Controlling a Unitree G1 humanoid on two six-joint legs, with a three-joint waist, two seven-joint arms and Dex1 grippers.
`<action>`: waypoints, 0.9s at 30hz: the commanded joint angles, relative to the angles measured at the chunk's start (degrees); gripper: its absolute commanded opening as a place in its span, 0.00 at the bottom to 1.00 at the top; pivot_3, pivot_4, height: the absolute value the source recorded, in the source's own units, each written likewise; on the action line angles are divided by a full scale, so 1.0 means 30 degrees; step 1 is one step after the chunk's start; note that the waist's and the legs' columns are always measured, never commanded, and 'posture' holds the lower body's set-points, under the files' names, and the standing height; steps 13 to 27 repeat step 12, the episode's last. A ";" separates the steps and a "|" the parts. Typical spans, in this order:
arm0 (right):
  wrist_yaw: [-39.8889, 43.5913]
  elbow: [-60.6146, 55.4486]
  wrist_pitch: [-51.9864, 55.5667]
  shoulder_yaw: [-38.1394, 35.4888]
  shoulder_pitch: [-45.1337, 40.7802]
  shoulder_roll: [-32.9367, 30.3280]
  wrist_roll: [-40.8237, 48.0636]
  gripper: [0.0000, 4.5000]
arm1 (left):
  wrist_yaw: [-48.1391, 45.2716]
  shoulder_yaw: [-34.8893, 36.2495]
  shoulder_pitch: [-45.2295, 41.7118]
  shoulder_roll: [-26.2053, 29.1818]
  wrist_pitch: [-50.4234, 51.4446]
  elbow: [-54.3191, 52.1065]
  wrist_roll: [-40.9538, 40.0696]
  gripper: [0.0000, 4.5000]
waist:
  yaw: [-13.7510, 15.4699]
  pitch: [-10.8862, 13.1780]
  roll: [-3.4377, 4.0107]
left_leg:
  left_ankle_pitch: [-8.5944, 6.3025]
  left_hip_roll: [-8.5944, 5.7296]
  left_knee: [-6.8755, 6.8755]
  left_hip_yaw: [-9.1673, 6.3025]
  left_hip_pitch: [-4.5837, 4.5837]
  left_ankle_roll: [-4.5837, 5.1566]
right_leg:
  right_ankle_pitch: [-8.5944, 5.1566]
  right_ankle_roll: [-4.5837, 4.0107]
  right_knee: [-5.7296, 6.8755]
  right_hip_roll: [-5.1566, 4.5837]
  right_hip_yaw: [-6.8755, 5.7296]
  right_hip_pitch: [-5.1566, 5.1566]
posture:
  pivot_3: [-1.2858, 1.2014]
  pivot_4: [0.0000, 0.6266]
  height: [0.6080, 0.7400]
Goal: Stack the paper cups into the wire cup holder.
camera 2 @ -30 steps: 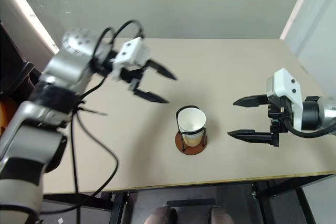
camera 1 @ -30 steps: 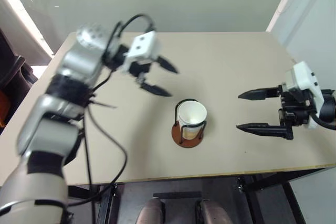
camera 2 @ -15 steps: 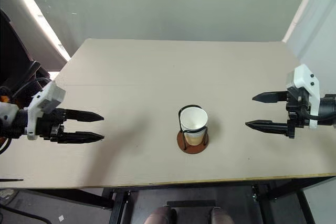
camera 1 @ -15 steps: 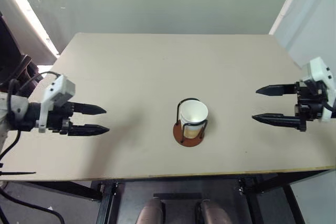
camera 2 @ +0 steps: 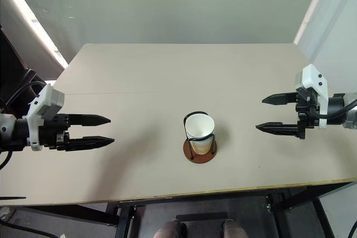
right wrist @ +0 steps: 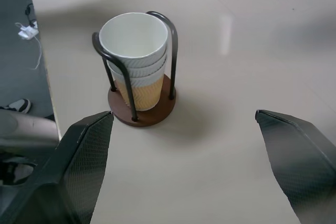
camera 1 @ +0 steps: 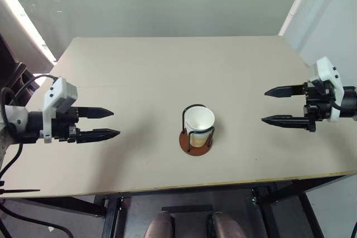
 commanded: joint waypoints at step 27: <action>0.0394 -0.1092 0.0975 -0.0802 0.0167 -0.0762 0.0252 1.00 | 0.0693 0.0450 -0.0229 -0.0308 0.0236 -0.0542 -0.0489 0.84 | 0.0003 0.0002 -0.0002 | -0.0026 0.0000 0.0015 -0.0005 -0.0002 -0.0029 | -0.0028 -0.0018 -0.0011 -0.0001 0.0001 0.0009 | 0.52 0.24 1.00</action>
